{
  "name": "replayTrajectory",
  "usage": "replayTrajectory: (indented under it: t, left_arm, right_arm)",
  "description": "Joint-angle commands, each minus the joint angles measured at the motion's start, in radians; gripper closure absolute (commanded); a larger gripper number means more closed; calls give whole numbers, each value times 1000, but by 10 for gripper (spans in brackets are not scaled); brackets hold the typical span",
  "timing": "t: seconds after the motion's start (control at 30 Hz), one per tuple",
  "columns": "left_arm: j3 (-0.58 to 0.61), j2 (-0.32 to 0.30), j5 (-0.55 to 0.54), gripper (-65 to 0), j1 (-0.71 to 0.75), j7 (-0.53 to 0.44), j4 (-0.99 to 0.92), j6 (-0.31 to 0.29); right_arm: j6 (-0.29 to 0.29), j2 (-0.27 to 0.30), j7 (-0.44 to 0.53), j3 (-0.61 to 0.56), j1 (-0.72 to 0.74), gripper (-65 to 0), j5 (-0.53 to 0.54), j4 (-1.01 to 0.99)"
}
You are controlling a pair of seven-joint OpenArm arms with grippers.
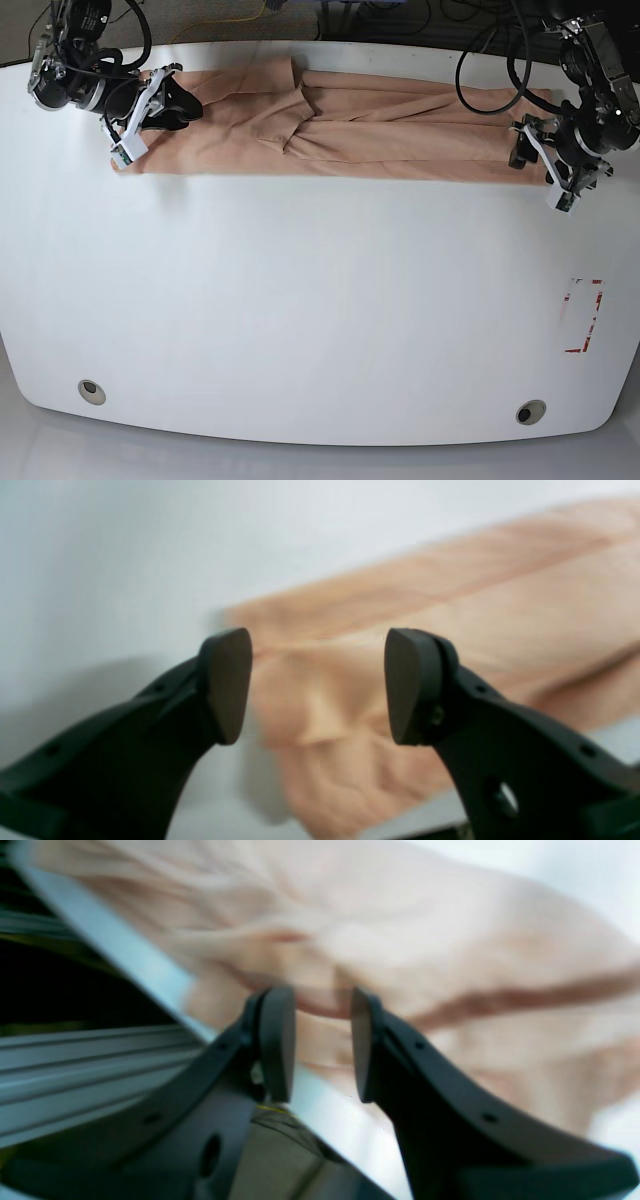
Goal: Layout the t-shirt on the table in an organized manner, then fold the t-shirt properly
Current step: 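Grasp the folded shirt ends with both grippers and pull them apart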
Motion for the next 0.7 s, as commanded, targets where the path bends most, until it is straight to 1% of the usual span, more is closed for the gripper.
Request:
replayTrajectory:
  t: [0.0, 0.13, 0.2, 0.27, 0.37, 0.47, 0.67]
  left_arm:
    - [-8, 15, 2, -390, 9, -18, 21, 0]
    - [-8, 43, 10, -390, 36, -20, 16, 0]
    - [-8, 47, 13, -390, 56, -24, 15, 1]
    - [-4, 50, 30, -390, 70, -47, 15, 5]
    - [-2, 56, 57, -390, 79, -78, -4, 6]
    - [-5, 56, 97, -389, 72, -75, -51, 6]
    - [-4, 56, 157, -389, 52, -79, -131, 0]
  right_arm:
    - [1, -2, 26, 18, 4, -198, -65, 19]
    - [1, -19, 72, 14, 2, -187, -148, 16]
    - [1, -21, 98, 14, -2, -174, -177, 10]
    - [1, -22, 132, 12, -2, -147, -225, -13]
    - [1, -22, 170, -20, 5, -119, -275, -44]
    - [1, -21, 239, -58, 5, -101, -317, -76]
    - [1, -15, 365, -129, 14, -100, -424, -145]
